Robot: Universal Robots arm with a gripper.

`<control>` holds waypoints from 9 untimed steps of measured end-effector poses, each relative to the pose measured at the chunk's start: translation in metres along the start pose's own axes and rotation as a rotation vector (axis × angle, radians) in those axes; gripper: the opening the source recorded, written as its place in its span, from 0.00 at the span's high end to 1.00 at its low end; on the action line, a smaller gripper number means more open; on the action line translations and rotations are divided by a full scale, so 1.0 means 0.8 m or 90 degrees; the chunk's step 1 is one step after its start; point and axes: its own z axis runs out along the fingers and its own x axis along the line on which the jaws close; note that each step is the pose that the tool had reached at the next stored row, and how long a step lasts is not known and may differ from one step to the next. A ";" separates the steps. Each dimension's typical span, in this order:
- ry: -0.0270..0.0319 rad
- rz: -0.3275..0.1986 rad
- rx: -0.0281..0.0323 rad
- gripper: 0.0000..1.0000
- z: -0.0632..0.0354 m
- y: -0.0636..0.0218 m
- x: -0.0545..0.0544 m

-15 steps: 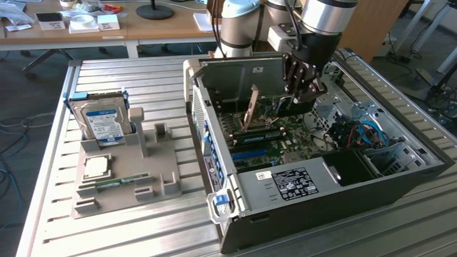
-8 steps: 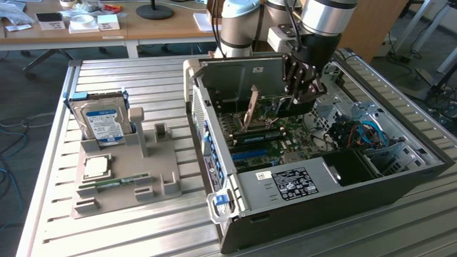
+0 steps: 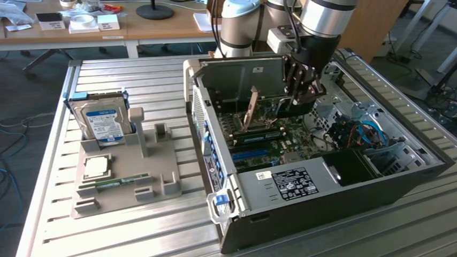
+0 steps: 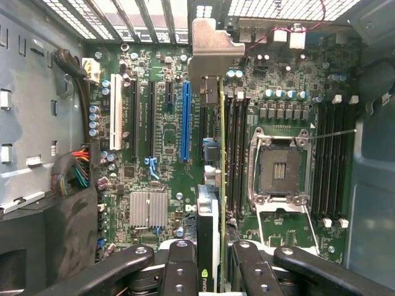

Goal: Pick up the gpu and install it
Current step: 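Insert the gpu into the slot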

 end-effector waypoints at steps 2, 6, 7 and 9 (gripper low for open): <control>0.0000 0.000 0.0000 0.73 0.000 0.000 0.000; -0.0001 0.000 0.0001 0.73 0.000 0.000 0.000; -0.0001 0.000 0.0001 0.73 0.000 0.000 0.000; -0.0004 0.000 0.0003 0.73 0.002 0.001 0.000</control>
